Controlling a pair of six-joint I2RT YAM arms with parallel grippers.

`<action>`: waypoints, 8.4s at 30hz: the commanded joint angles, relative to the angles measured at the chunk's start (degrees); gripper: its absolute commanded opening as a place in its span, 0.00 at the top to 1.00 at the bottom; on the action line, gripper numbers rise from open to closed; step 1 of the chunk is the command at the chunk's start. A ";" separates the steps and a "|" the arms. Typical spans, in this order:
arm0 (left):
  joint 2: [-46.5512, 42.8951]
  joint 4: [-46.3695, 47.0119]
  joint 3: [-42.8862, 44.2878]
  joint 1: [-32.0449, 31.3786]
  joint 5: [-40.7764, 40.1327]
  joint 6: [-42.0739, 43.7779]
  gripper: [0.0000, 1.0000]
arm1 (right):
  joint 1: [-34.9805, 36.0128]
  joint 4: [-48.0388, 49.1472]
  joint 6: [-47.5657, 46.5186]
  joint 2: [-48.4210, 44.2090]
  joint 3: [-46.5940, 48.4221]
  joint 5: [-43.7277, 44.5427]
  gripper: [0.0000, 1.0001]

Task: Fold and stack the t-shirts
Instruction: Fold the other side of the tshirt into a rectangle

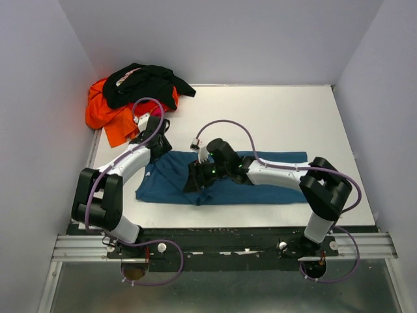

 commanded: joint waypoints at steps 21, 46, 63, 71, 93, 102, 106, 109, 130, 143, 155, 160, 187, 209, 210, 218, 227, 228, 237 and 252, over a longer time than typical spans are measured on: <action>-13.13 -0.74 -17.83 -1.41 -0.95 -3.50 0.57 | -3.60 -1.43 8.41 10.17 6.74 12.48 0.46; -5.42 4.63 -8.98 -4.82 5.29 -1.83 0.54 | -2.28 -5.47 6.48 8.34 3.06 8.95 0.37; 7.86 2.34 -0.80 -9.67 6.52 -2.18 0.54 | -3.95 -0.84 6.30 9.65 -0.63 4.58 0.37; 10.15 1.90 -0.01 -9.67 6.26 -2.27 0.54 | 0.44 2.43 8.50 8.78 -0.11 0.70 0.37; 3.48 -0.47 -0.45 -8.17 4.85 1.86 0.52 | 5.46 -3.90 5.60 -3.25 -3.17 8.69 0.37; -9.00 -4.95 -4.22 -8.61 4.85 3.35 0.41 | 3.52 -7.76 9.45 -7.66 -9.59 16.16 0.41; -16.20 -6.18 -9.14 -9.49 7.57 1.86 0.43 | 3.17 -7.59 14.11 -7.84 -12.23 17.05 0.50; -20.60 -6.53 -13.36 -10.02 10.73 0.02 0.46 | 3.17 -7.42 17.10 -7.05 -12.67 16.26 0.53; -21.40 -7.58 -19.61 -13.62 18.74 -1.92 0.51 | 3.17 1.20 21.33 -0.89 -11.97 12.30 0.48; -21.84 -6.27 -20.93 -14.41 18.83 -2.54 0.93 | 2.73 1.28 21.33 -1.68 -12.94 13.18 0.48; -37.03 -20.67 -23.64 -14.85 17.59 -7.79 1.00 | 1.32 0.76 21.77 -2.74 -13.82 12.74 0.48; -47.48 -27.79 -28.13 -15.64 18.12 -18.68 1.00 | 1.06 -0.38 22.56 -3.44 -13.38 14.23 0.48; -60.09 -41.01 -19.52 -15.91 1.86 -25.13 0.15 | 0.88 0.32 26.33 -3.71 -13.02 12.56 0.35; -40.22 -18.41 -26.98 -9.67 -0.25 -21.44 0.47 | 1.94 2.60 29.95 2.36 -12.67 11.33 0.57; -39.69 -17.97 -27.16 -9.23 -0.16 -21.17 0.49 | 1.94 2.08 29.68 1.92 -12.50 11.85 0.60; -37.23 -14.01 -28.48 -6.06 2.65 -18.97 0.60 | 1.94 -3.90 25.64 -2.56 -10.83 15.20 0.69; -34.77 -8.47 -31.65 -5.80 5.99 -19.32 0.62 | 4.13 -14.78 20.28 -1.86 -6.27 19.76 0.65; -34.42 -8.30 -31.82 -5.80 5.99 -19.41 0.61 | 4.48 -16.71 19.84 -1.51 -5.30 20.99 0.65; -33.09 -10.05 -30.95 -5.27 2.48 -18.35 0.65 | 5.37 -22.35 18.34 -1.68 -4.76 27.68 0.73; -37.13 -17.78 -25.59 -4.57 -2.88 -14.40 0.65 | 5.37 -18.42 18.78 -7.04 -6.26 28.47 0.40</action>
